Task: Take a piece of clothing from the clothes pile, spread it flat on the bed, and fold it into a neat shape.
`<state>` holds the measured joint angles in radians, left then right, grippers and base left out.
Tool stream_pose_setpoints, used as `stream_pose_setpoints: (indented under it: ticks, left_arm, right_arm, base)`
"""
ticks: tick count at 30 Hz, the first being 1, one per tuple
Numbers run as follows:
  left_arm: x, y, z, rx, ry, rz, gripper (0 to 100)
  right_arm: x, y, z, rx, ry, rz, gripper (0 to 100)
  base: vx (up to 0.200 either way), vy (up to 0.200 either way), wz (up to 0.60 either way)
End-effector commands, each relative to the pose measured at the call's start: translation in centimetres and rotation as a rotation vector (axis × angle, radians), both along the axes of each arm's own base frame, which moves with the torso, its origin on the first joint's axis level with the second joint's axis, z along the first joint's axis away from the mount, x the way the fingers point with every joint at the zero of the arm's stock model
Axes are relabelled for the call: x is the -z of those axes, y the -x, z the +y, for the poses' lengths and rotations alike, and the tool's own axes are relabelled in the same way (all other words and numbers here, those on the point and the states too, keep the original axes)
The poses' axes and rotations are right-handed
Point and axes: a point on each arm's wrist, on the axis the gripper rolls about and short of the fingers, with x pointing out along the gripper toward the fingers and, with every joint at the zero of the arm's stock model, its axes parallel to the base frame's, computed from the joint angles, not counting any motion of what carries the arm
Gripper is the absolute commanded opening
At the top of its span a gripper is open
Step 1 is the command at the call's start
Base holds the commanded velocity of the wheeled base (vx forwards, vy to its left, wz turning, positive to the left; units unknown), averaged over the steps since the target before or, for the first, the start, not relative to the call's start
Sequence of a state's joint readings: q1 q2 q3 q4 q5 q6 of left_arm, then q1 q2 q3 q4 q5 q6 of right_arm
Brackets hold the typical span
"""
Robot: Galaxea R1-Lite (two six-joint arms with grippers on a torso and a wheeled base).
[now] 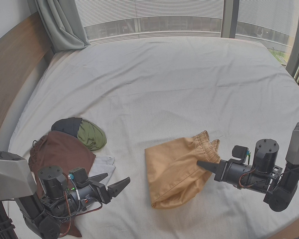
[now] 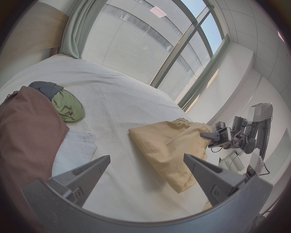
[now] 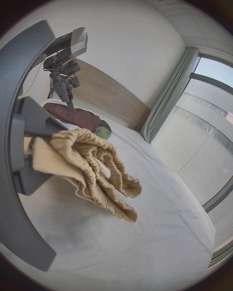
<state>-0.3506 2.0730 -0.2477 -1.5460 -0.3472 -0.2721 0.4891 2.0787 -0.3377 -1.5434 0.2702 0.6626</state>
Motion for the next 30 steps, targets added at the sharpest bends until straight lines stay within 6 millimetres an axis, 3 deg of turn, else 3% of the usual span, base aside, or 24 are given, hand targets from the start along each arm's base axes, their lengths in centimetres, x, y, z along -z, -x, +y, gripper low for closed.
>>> stream_pose_setpoints:
  ticks: [1,10,20,30]
  left_arm:
    - [-0.6,0.1,0.1,-0.002,0.008,-0.021,100]
    - [-1.1,0.2,0.2,-0.005,0.013,-0.036,100]
    - [-1.1,0.1,0.5,-0.017,0.014,-0.037,100]
    - [-1.3,0.2,0.6,-0.025,0.016,-0.041,100]
  right_arm:
    - [-2.0,-0.5,0.7,0.015,-0.047,-0.078,0]
    - [-3.6,-2.3,2.0,0.027,-0.076,-0.132,0]
    - [-6.7,-4.3,2.6,0.036,-0.101,-0.172,0]
    - [-9.9,-8.1,1.8,0.046,-0.131,-0.202,0]
  base:
    - [0.0,0.0,0.0]
    - [0.0,0.0,0.0]
    - [0.0,0.0,0.0]
    - [0.0,0.0,0.0]
